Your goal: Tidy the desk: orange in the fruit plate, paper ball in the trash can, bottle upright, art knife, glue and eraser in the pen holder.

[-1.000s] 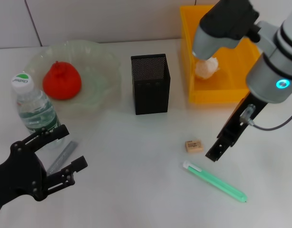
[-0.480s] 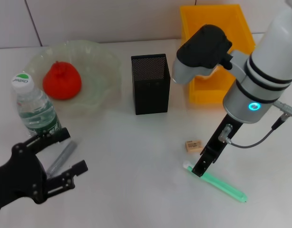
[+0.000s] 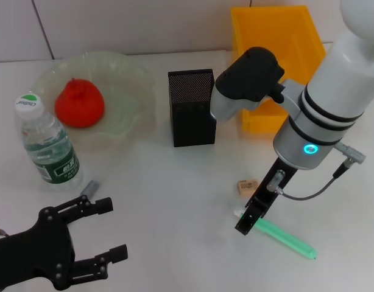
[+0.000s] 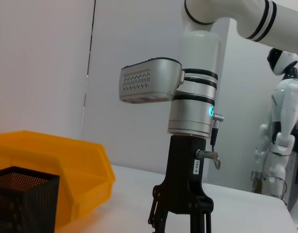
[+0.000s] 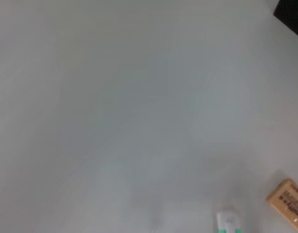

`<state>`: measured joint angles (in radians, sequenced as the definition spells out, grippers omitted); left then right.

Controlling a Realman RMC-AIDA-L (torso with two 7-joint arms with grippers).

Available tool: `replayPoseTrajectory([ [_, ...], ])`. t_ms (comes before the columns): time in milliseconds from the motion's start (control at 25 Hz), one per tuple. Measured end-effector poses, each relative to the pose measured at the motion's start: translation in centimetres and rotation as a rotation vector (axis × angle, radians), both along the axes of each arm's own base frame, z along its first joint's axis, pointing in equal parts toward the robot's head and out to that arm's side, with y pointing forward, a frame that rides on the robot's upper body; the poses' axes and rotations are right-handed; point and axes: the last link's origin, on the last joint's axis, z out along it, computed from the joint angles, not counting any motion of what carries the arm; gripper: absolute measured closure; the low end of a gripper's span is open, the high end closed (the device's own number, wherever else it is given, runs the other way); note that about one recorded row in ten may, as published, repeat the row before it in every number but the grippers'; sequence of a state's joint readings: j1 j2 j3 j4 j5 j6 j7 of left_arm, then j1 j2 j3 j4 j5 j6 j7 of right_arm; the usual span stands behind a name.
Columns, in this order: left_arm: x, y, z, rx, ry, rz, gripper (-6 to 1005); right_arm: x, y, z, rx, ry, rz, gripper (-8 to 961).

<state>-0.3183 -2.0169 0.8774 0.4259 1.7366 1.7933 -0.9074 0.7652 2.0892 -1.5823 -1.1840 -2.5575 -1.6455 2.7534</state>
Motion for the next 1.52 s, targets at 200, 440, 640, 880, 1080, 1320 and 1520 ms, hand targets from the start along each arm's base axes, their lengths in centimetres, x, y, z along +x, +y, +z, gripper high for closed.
replayPoseTrajectory([
  [200,0.1,0.1,0.0,-0.001,0.002,-0.004,184,0.2,0.0,-0.7,0.002,-0.002,0.011,126],
  [440,0.2,0.3,0.0,-0.001,0.002,-0.007,185,0.5,0.2,-1.0,0.014,-0.006,0.014,125],
  [640,0.2,0.3,0.0,-0.004,0.006,-0.01,185,0.7,0.2,-1.2,0.013,-0.012,0.016,125],
  [880,0.2,0.3,-0.1,-0.007,0.008,-0.013,185,0.7,0.1,-1.3,0.009,-0.019,0.017,126],
  [1080,0.2,0.2,-0.1,-0.007,0.008,-0.012,185,0.8,0.1,-1.4,0.01,-0.023,0.013,126],
  [1320,0.1,0.1,-0.1,-0.007,0.006,-0.011,184,0.8,0.1,-1.4,0.01,-0.025,0.012,237],
  [1520,0.1,0.0,-0.1,-0.008,0.004,-0.011,184,0.9,0.1,-1.3,0.011,-0.027,0.01,439],
])
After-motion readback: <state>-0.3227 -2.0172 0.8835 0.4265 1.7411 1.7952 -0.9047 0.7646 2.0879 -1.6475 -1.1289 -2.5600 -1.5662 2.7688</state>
